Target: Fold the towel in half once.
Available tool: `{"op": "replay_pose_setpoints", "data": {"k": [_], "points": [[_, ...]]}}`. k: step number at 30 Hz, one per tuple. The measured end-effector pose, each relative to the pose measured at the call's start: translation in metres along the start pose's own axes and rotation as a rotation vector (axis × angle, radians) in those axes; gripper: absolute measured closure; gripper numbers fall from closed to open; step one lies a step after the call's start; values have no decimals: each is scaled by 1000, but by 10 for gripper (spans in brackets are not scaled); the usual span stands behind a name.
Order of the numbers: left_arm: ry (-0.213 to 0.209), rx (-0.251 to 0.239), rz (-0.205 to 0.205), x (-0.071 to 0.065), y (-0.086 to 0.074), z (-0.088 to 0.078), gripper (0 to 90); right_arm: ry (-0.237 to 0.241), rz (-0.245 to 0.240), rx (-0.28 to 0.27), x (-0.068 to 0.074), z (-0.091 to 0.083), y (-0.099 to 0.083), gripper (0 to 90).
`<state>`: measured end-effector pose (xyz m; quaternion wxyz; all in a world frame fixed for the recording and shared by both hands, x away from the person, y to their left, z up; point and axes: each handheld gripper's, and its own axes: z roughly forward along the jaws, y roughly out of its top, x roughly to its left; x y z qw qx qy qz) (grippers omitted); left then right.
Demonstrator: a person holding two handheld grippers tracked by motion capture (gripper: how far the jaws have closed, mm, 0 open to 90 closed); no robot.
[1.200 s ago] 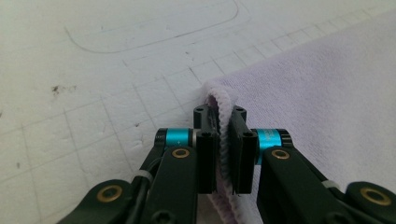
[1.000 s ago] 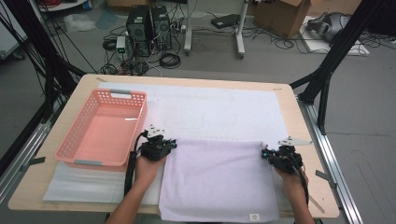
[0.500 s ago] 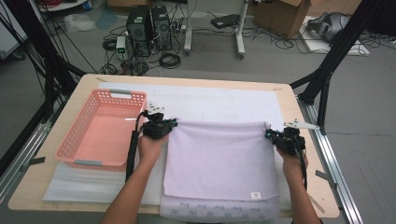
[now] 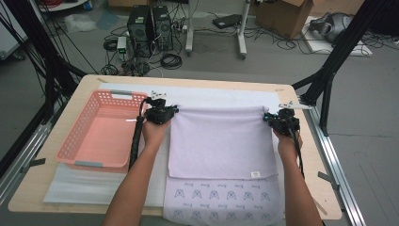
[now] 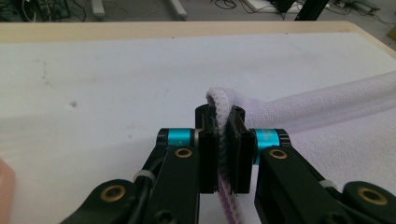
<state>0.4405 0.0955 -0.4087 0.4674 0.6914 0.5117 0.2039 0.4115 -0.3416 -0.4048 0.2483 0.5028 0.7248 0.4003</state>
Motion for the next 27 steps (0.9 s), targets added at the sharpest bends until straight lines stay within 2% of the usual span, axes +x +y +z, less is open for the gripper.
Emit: {"op": "replay_pose_setpoints", "data": {"k": [3,6,9,11,18,20,24,27], "points": [[2,-37,2,0,2,1,843,-4,17,5,-2,7,3,843],[0,-14,41,-2,-3,3,830,-2,34,0,-3,10,3,838],[-14,-2,34,-5,-3,3,725,6,38,14,0,10,2,789],[-36,-13,18,-9,-2,0,621,10,34,19,2,8,2,702],[-106,-42,38,-24,1,-11,504,4,67,-1,-1,-9,-4,571],[-115,-82,39,-27,-2,-16,505,18,88,2,-3,-16,-5,520],[-137,-84,39,-29,-10,-24,502,35,102,-23,-5,-33,-3,495],[-160,-105,32,-30,-16,-32,491,46,100,-41,-4,-45,-2,485]]}}
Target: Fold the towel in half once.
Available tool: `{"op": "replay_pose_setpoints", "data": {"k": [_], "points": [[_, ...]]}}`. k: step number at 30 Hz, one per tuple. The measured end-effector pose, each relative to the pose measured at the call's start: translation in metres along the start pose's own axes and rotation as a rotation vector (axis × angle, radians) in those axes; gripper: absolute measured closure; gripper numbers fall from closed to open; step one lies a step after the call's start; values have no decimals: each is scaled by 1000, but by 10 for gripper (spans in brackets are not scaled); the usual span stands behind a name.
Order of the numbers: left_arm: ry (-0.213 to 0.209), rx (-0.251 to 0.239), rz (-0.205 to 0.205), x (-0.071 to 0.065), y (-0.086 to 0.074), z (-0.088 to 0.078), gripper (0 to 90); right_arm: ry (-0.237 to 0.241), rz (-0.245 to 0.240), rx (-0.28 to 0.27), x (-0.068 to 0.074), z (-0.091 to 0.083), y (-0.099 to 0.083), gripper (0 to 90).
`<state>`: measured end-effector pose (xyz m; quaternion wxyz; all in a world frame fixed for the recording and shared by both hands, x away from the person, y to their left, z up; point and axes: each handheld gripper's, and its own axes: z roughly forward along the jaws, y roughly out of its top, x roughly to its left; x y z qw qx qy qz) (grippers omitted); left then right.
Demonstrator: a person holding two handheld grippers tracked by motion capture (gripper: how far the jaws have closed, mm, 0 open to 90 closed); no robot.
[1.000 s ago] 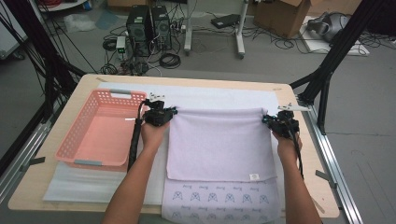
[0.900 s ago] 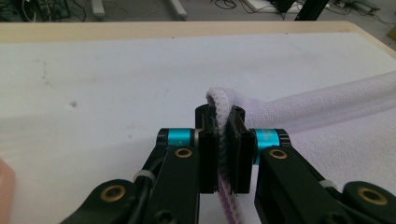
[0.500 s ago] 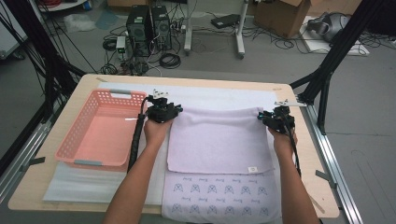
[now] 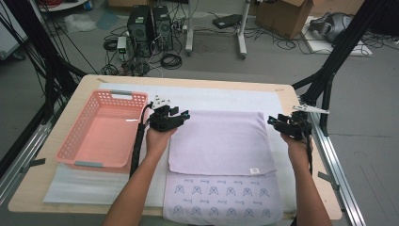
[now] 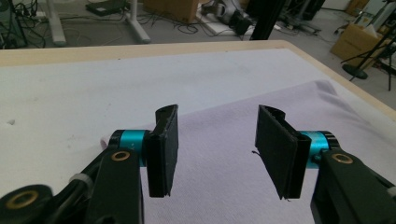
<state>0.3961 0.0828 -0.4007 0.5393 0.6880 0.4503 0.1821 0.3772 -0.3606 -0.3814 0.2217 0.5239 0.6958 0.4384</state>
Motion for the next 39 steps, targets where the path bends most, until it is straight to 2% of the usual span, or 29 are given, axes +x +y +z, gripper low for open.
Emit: {"op": "replay_pose_setpoints", "data": {"k": [2,5,7,11,14,16,24,27,34,37,39], "points": [[-14,1,-3,-3,-4,-7,471,15,-7,-14,1,-7,-1,476],[-31,11,20,-8,-9,-15,444,30,-8,-17,1,-16,-8,457],[-53,22,26,-12,-12,-20,422,42,-2,-13,1,-22,-17,437],[-82,7,38,-20,-20,-34,411,80,4,-14,4,-32,-33,399],[-95,10,36,-23,-24,-42,410,79,-20,3,7,-38,-47,398],[-100,6,27,-26,-29,-48,410,83,-16,8,9,-42,-57,397],[-81,15,16,-31,-52,-73,395,87,-8,23,19,-62,-98,389],[-80,17,15,-32,-61,-83,394,86,0,34,21,-69,-107,386],[-77,43,42,-38,-76,-105,398,92,-21,35,30,-82,-117,387],[-75,62,77,-42,-81,-113,421,83,-33,55,32,-87,-121,391],[-80,63,70,-43,-82,-117,426,79,-38,53,31,-90,-123,393]]}}
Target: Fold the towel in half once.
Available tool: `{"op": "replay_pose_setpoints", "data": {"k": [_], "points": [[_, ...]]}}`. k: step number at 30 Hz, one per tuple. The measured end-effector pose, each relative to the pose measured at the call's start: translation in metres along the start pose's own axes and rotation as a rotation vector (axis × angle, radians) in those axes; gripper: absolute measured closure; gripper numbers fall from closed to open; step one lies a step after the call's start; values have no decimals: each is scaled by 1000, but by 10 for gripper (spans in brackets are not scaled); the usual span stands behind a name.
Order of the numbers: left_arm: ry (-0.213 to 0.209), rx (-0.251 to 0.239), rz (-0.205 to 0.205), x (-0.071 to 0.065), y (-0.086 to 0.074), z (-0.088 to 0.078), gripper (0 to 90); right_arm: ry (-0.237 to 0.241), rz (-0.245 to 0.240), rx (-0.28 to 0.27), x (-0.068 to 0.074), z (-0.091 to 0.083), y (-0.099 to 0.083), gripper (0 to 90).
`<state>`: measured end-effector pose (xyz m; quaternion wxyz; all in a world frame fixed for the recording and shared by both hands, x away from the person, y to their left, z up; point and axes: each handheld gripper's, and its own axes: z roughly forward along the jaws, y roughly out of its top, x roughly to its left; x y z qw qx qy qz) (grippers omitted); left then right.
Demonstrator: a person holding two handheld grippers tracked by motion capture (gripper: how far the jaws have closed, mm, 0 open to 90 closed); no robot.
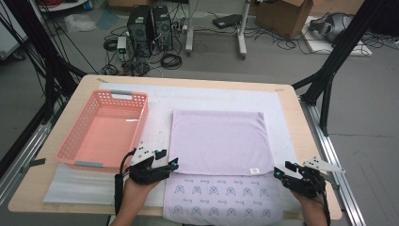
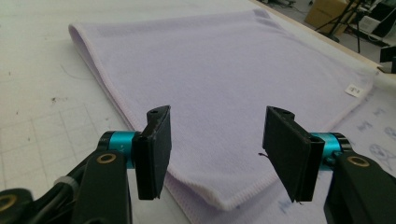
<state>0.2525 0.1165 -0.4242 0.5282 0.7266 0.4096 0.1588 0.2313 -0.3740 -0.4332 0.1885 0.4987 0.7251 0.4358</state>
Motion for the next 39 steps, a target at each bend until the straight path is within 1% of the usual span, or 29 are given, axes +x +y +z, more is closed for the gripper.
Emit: {"op": "replay_pose_setpoints", "data": {"k": [4,6,7,8,10,12,13,14,17,19,21,24,25,26,27,28,31,32,34,35,36,37,39], "points": [[3,7,-6,1,-6,-4,446,-2,8,3,-3,-7,-5,402],[7,20,-4,4,-12,-3,454,-6,32,-4,-7,-10,-8,410],[7,36,-16,6,-16,-2,457,-10,42,-8,-9,-12,-9,416],[10,48,-17,7,-18,-1,457,-13,60,-12,-12,-13,-11,430],[15,62,-28,8,-20,-1,460,-16,61,-12,-13,-14,-12,455],[25,78,-33,9,-21,-1,462,-16,51,-9,-11,-13,-11,466],[30,84,-32,9,-21,0,467,-14,43,-10,-10,-11,-10,476],[35,100,-31,8,-21,0,475,-8,45,-8,-8,-10,-9,487],[49,129,-41,7,-23,3,498,5,32,-6,0,-2,-5,516],[56,149,-36,6,-24,5,519,0,23,14,6,7,-2,522],[66,171,-31,5,-24,7,525,-19,13,43,9,15,-1,530],[68,189,-12,3,-26,9,561,-39,-1,97,10,28,-3,588],[67,190,-11,2,-26,9,582,-53,-12,100,12,30,-3,633],[67,194,-4,1,-26,10,600,-58,-20,106,12,29,-2,672],[67,197,8,0,-27,10,624,-58,-22,110,11,29,-2,732],[71,198,16,-1,-27,11,652,-58,-24,113,10,29,-2,743],[85,185,47,-5,-26,10,714,-59,-24,106,10,29,-2,745],[89,176,50,-5,-26,10,721,-65,-27,106,10,29,-2,737],[74,166,53,-6,-26,10,723,-70,-27,99,11,28,-2,699],[69,163,57,-6,-26,9,723,-64,-26,95,11,28,-2,683],[62,164,64,-7,-26,9,732,-65,-26,91,11,27,-1,680],[60,159,62,-8,-26,10,759,-68,-32,85,11,26,-1,676],[56,159,77,-9,-26,10,800,-65,-23,73,12,25,0,668]]}}
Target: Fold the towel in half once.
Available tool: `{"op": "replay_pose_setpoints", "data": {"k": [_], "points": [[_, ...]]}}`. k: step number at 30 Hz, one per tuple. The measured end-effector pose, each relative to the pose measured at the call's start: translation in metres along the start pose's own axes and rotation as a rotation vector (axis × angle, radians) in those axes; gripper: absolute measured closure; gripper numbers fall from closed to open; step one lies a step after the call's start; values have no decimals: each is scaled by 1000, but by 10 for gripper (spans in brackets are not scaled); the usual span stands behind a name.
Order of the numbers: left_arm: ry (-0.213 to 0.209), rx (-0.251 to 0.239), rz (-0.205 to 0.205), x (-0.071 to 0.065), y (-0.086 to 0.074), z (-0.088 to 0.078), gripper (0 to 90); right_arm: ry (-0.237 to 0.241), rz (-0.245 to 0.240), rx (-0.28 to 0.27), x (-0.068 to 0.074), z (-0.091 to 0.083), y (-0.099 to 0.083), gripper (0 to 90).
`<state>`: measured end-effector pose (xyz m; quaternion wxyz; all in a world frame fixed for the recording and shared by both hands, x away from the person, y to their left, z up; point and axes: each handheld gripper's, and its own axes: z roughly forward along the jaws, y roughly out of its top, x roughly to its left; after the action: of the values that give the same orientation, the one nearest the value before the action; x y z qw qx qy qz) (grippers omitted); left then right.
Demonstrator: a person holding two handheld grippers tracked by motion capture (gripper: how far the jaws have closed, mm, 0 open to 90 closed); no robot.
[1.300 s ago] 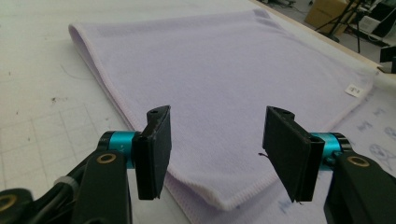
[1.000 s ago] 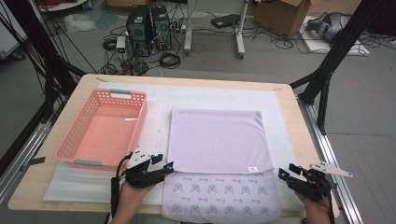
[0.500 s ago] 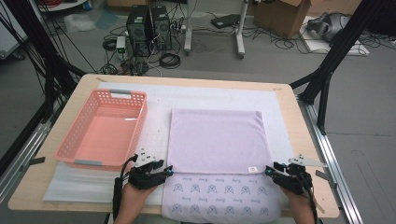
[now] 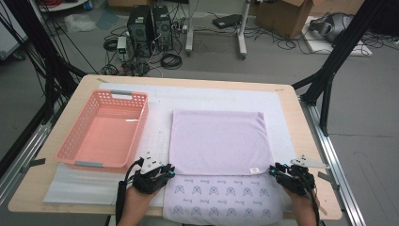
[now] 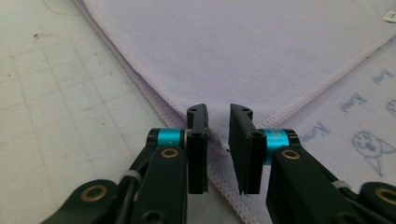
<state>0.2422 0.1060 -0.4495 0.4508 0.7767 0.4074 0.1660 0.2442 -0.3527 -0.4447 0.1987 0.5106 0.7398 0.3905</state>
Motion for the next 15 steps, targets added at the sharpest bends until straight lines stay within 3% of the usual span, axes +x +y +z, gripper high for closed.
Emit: {"op": "replay_pose_setpoints", "data": {"k": [3,9,15], "points": [[-13,-1,-4,-1,0,1,838,8,-12,-11,1,0,0,664],[-18,1,-25,-1,-1,1,868,24,-29,27,1,6,-1,820],[-46,-29,-54,1,1,-2,873,23,-35,24,1,3,-1,837]]}}
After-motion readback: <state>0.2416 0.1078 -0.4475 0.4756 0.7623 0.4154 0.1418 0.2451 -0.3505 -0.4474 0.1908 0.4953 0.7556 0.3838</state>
